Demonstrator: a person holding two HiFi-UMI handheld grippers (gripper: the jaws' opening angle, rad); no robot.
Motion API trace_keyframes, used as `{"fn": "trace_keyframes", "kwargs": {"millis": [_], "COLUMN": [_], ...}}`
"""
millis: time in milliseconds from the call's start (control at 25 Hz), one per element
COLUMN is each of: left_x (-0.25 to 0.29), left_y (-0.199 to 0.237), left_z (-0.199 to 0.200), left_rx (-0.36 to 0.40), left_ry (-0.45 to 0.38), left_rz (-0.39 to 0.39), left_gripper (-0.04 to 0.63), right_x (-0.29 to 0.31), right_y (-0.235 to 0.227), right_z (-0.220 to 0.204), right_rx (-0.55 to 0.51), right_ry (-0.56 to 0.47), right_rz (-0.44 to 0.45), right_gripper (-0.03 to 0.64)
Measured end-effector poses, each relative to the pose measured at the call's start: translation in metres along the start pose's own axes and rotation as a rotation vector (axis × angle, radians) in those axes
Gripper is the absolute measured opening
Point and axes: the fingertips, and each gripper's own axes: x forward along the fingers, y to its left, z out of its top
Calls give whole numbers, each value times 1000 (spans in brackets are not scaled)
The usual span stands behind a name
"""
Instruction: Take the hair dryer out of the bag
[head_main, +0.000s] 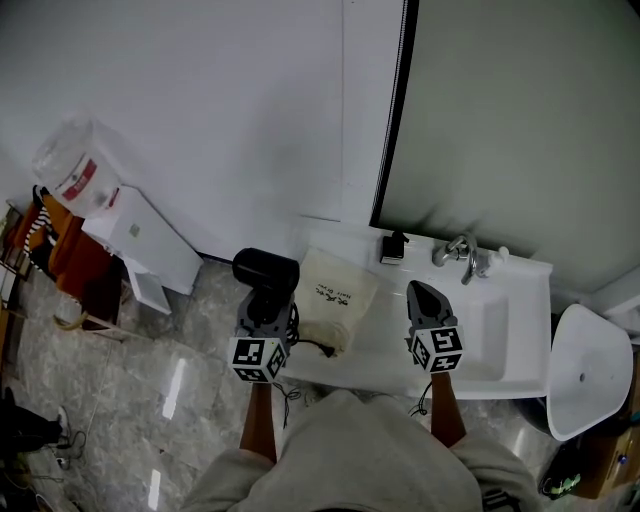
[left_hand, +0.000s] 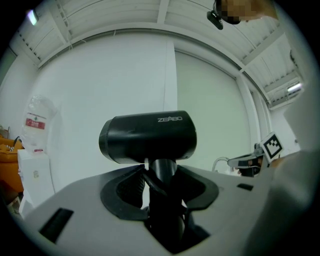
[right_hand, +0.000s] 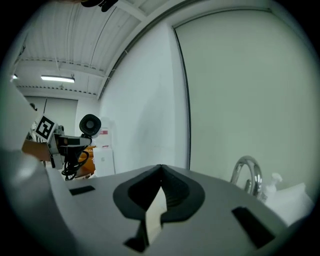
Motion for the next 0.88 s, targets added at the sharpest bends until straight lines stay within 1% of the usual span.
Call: {"fn": "trace_keyframes", "kwargs": {"millis": [160, 280, 480, 680, 880], "left_x": [2, 3, 4, 4, 4], "left_y": [-2, -3, -8, -10, -11], "left_z": [-4, -6, -8, -9, -11], "left_rx": [-4, -1, 9, -9, -1], "left_ry": [5, 7, 14, 12, 18], "left_rz": [-5, -6, -15, -16, -17], "left_gripper": [184, 184, 184, 184, 184], "right_x": [-16, -22, -22, -20, -17], "right_y": [-18, -21, -17, -9, -4], "right_z": [-5, -7, -8, -10, -12], "right_rx": [-5, -13, -18, -20, -21], "right_ry": [11, 16, 21, 27, 32], "right_rz": [-58, -75, -71, -51, -39], "right_gripper": [0, 0, -1, -2, -2]}}
